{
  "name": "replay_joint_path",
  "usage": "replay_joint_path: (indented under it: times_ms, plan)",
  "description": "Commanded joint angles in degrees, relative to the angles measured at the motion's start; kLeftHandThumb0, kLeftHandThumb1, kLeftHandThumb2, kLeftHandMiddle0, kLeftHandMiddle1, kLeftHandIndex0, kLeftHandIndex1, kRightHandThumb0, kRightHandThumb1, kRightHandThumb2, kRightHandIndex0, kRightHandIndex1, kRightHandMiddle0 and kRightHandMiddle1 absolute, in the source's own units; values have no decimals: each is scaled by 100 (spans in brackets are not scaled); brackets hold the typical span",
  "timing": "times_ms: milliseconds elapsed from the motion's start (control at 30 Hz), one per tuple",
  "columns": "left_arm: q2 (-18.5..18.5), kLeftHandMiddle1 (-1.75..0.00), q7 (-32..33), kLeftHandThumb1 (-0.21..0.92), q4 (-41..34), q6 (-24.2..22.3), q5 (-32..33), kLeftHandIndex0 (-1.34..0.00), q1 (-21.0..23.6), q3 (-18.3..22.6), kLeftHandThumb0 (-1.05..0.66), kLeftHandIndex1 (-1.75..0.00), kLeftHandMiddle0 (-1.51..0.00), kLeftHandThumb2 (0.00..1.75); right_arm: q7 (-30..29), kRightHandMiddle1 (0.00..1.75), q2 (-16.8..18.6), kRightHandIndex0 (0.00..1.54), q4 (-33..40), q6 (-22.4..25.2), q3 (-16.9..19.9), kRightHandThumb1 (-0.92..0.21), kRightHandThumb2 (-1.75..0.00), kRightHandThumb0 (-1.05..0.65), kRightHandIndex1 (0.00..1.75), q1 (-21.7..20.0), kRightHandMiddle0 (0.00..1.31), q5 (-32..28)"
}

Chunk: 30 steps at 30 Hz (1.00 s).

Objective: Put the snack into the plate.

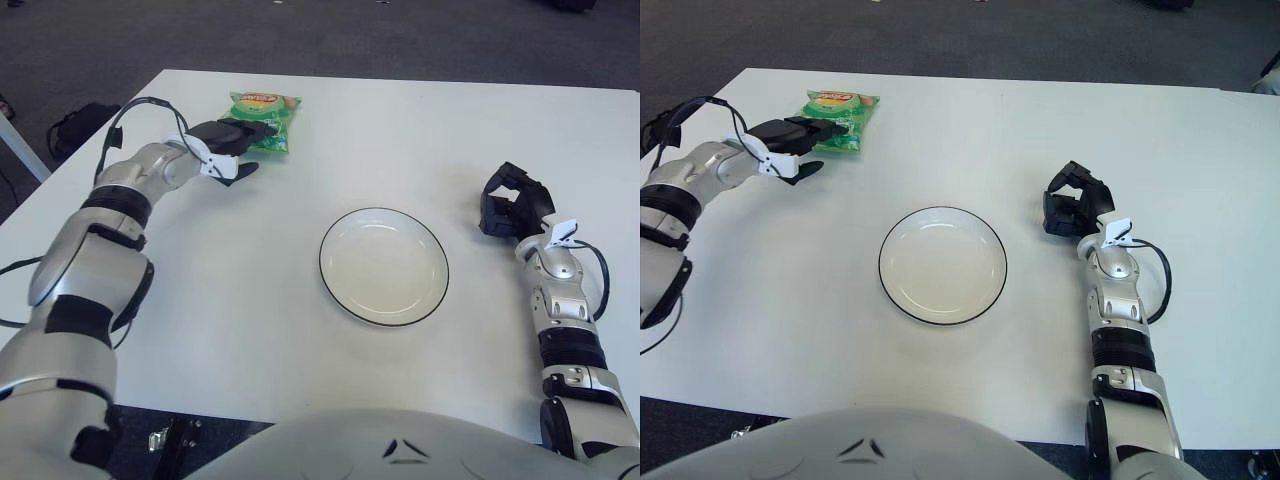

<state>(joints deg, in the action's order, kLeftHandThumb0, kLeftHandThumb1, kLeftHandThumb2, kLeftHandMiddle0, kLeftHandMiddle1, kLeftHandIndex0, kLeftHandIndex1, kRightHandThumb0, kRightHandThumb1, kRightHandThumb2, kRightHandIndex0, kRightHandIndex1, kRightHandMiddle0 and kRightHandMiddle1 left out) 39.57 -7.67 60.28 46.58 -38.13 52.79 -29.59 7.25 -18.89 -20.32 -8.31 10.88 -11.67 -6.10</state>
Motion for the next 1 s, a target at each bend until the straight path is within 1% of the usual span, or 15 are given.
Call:
replay_joint_path:
  times_ms: [0, 267, 433, 533, 800, 867, 967]
  plan:
    - [293, -13, -480, 92, -638, 300, 245, 0, -262, 124, -94, -41, -23, 123, 86, 175, 45, 132, -203, 370, -152, -32, -131, -48, 175, 337, 61, 152]
    - [564, -12, -1082, 92, -1526, 491, 463, 0, -610, 283, -96, -31, -21, 120, 84, 175, 20, 132, -143, 476, -166, -31, -132, -48, 175, 346, 62, 163]
    - [612, -10, -1309, 92, -1734, 533, 474, 0, -679, 342, -96, -25, -18, 117, 108, 175, 14, 133, -176, 465, -159, -32, -132, -48, 175, 334, 62, 145]
    - [617, -10, -1339, 92, -1750, 560, 413, 0, -671, 347, -97, -28, -18, 114, 109, 175, 14, 133, -190, 455, -157, -32, -132, -48, 175, 330, 61, 146]
    - [561, -12, -1295, 92, -1490, 579, 219, 0, -551, 285, -101, -35, -21, 111, 91, 175, 6, 133, -231, 453, -157, -32, -131, -48, 175, 322, 61, 156]
    - [581, -12, -1293, 92, -1520, 565, 181, 0, -533, 297, -102, -40, -22, 111, 94, 175, 12, 133, -249, 433, -150, -32, -131, -48, 175, 319, 61, 141]
    - [644, -14, -1357, 92, -1859, 452, 223, 0, -536, 412, -103, -50, -24, 111, 108, 175, 16, 133, -274, 402, -143, -32, -131, -48, 175, 316, 61, 127]
